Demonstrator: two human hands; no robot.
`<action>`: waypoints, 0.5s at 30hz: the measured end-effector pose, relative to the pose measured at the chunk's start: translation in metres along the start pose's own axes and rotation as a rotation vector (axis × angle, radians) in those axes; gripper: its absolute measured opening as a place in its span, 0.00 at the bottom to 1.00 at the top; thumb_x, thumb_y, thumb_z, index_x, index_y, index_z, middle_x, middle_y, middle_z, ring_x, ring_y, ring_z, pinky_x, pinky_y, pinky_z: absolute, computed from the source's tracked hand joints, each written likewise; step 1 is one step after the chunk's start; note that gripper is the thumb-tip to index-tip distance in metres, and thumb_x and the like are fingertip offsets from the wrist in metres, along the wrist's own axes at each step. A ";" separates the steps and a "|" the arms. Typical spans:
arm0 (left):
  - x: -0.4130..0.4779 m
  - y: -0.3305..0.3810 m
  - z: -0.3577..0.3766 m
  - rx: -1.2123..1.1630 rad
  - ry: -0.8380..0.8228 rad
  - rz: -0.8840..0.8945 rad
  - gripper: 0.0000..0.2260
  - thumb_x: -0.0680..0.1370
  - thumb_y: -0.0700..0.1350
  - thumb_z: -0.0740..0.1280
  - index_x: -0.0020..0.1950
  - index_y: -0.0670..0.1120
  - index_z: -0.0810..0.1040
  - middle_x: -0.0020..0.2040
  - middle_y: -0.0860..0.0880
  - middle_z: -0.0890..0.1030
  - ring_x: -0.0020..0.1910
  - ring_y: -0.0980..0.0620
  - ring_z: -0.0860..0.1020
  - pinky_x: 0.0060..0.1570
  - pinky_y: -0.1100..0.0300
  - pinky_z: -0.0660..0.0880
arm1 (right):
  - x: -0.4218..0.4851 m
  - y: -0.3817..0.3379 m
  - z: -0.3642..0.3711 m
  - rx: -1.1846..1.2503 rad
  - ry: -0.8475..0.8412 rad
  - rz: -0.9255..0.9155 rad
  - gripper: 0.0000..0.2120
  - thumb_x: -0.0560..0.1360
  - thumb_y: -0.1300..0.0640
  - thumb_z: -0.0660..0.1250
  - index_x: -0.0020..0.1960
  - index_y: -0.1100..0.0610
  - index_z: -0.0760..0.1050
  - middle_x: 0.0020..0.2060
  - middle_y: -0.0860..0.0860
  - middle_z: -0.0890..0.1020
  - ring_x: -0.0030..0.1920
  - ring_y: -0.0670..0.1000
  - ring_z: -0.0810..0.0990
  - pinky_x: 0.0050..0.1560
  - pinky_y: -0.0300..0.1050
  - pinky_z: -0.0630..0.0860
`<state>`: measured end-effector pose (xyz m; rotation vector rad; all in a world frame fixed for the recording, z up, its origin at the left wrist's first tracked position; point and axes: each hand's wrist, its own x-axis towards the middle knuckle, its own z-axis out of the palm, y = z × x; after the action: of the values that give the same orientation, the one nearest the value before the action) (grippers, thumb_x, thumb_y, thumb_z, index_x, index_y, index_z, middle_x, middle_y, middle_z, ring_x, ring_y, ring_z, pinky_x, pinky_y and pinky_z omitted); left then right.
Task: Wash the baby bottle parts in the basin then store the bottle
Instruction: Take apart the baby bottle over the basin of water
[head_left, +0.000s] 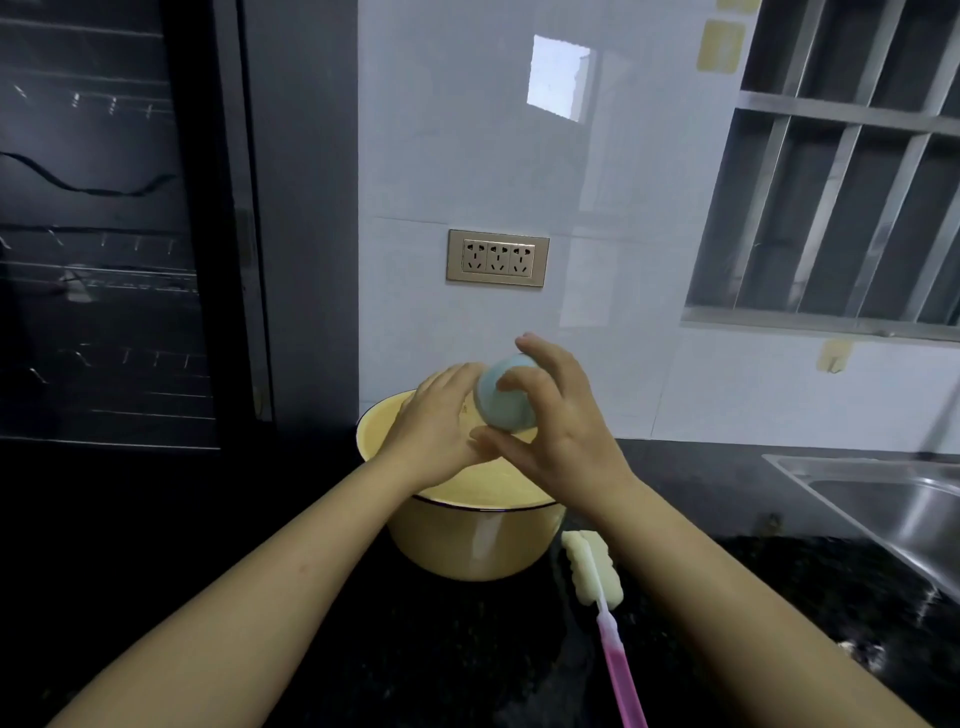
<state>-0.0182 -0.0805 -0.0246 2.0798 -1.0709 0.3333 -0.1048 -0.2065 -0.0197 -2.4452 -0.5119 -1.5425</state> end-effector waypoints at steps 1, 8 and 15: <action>0.000 -0.004 0.001 0.006 -0.003 -0.010 0.28 0.69 0.48 0.72 0.67 0.51 0.66 0.62 0.51 0.71 0.63 0.48 0.68 0.60 0.51 0.69 | 0.000 0.002 -0.001 0.014 -0.044 0.047 0.22 0.69 0.48 0.68 0.57 0.54 0.65 0.62 0.63 0.71 0.62 0.59 0.70 0.62 0.46 0.68; 0.005 -0.010 -0.004 0.157 0.017 -0.041 0.28 0.68 0.48 0.71 0.66 0.51 0.67 0.60 0.51 0.70 0.59 0.46 0.68 0.48 0.58 0.65 | 0.005 0.006 0.007 0.160 -0.210 0.410 0.29 0.68 0.52 0.76 0.65 0.50 0.68 0.61 0.53 0.69 0.52 0.39 0.67 0.54 0.23 0.65; 0.009 -0.018 -0.007 0.155 -0.110 0.002 0.23 0.67 0.47 0.72 0.59 0.49 0.69 0.51 0.56 0.69 0.53 0.52 0.69 0.48 0.60 0.63 | 0.000 0.016 0.014 0.216 -0.260 0.374 0.25 0.67 0.52 0.76 0.61 0.52 0.71 0.55 0.53 0.70 0.50 0.41 0.68 0.51 0.22 0.65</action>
<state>0.0027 -0.0744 -0.0244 2.2574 -1.1431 0.3141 -0.0867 -0.2165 -0.0255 -2.4095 -0.2266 -0.9791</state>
